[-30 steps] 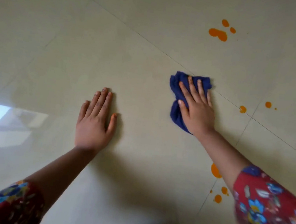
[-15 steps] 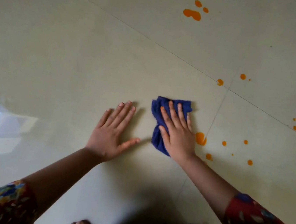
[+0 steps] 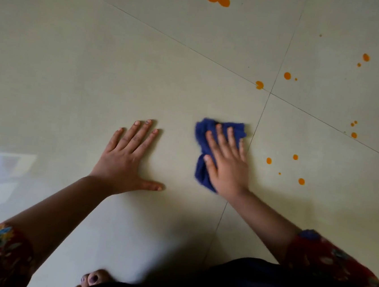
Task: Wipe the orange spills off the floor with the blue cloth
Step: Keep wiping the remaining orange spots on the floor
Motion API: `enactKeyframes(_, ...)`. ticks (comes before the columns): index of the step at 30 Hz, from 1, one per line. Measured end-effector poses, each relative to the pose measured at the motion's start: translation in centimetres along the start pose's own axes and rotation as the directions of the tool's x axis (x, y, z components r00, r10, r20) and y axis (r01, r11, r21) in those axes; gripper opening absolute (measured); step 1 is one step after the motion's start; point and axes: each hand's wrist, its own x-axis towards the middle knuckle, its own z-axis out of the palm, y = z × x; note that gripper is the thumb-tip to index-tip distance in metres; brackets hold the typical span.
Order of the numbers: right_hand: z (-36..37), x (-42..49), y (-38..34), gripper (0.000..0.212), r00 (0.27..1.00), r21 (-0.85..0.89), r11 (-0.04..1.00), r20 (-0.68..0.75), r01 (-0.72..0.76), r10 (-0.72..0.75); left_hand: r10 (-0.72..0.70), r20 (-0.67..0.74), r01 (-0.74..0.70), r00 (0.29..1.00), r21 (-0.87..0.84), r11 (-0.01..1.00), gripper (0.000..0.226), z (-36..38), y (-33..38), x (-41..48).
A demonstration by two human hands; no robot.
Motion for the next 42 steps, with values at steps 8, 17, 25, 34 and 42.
enactKeyframes(8,-0.6,-6.6,5.6,0.054,0.994,0.003,0.995,0.059,-0.098,0.098,-0.008,-0.011,0.008,1.0,0.002,1.0,0.131,0.0,0.2,0.0)
enactKeyframes(17,-0.1,-3.7,-1.9,0.057,0.94,-0.016,0.946,0.114,0.325,-0.321,-0.002,-0.001,0.002,1.0,0.003,1.0,0.13,-0.1,0.1,0.1)
enactKeyframes(25,-0.8,2.9,8.2,0.059,0.934,-0.021,0.934,0.026,-0.356,0.356,-0.005,-0.019,0.005,1.0,-0.004,1.0,0.131,0.0,0.1,0.0)
enactKeyframes(34,0.0,-1.1,-3.9,0.057,0.857,0.043,0.862,0.094,0.505,-0.507,0.005,0.0,-0.005,1.0,0.012,1.0,0.13,0.0,0.0,0.0)
enactKeyframes(42,0.3,5.2,5.4,0.054,0.965,0.008,0.966,-0.038,-0.26,0.26,-0.007,0.011,0.007,1.0,0.004,1.0,0.133,-0.2,0.2,0.0)
